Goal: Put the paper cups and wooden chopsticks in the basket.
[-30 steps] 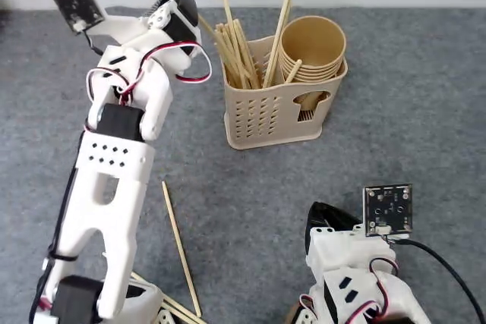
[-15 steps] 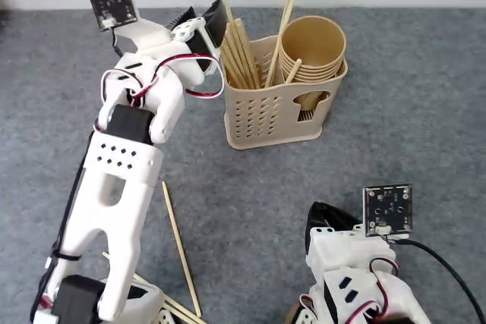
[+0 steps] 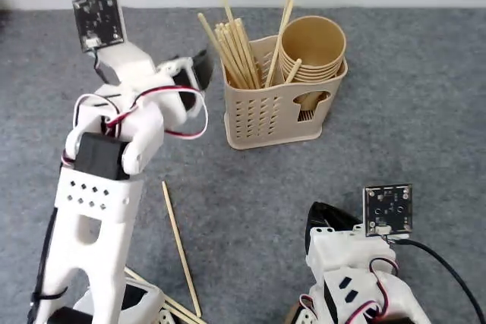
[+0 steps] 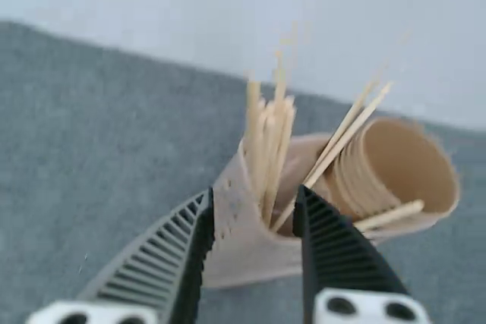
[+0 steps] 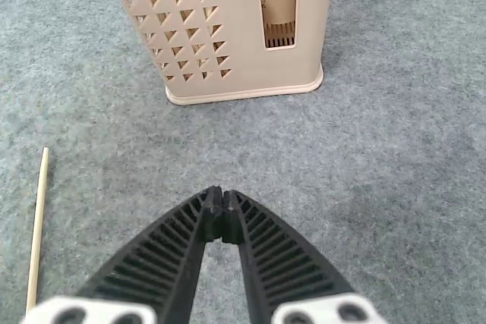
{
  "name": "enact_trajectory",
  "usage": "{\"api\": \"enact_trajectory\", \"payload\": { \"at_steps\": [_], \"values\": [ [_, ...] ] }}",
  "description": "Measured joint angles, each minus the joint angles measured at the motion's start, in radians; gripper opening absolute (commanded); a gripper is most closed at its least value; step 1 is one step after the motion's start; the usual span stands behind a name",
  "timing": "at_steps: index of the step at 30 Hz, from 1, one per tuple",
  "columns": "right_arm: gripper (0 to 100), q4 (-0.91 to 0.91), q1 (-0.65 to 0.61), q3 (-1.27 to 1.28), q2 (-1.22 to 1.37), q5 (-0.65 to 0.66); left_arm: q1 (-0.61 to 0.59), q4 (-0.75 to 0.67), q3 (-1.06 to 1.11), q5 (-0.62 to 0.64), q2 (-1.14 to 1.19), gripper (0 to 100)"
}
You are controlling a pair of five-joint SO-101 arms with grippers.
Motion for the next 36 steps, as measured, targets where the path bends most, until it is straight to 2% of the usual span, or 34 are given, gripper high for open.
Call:
{"api": "enact_trajectory", "payload": {
  "at_steps": [9, 15, 20, 23, 28, 36],
  "values": [
    [0.8, 0.0, 0.008, 0.0, 0.0, 0.0, 0.0, 0.315, 0.017, -0.003, -0.005, 17],
    [0.8, 0.0, 0.008, 0.0, 0.0, 0.0, 0.0, 0.37, 0.209, -0.003, -0.012, 17],
    [0.8, 0.0, 0.008, 0.0, 0.0, 0.0, -0.002, 0.307, 0.453, -0.003, -0.012, 17],
    [0.8, 0.0, 0.006, 0.0, 0.0, 0.0, -0.049, 0.23, 0.574, -0.003, -0.012, 17],
    [0.8, 0.0, 0.006, 0.0, 0.0, 0.0, -0.149, 0.106, 0.71, -0.037, -0.012, 17],
    [0.8, 0.0, 0.006, 0.0, 0.0, 0.0, -0.16, -0.049, 0.865, -0.061, -0.012, 17]
  ]
}}
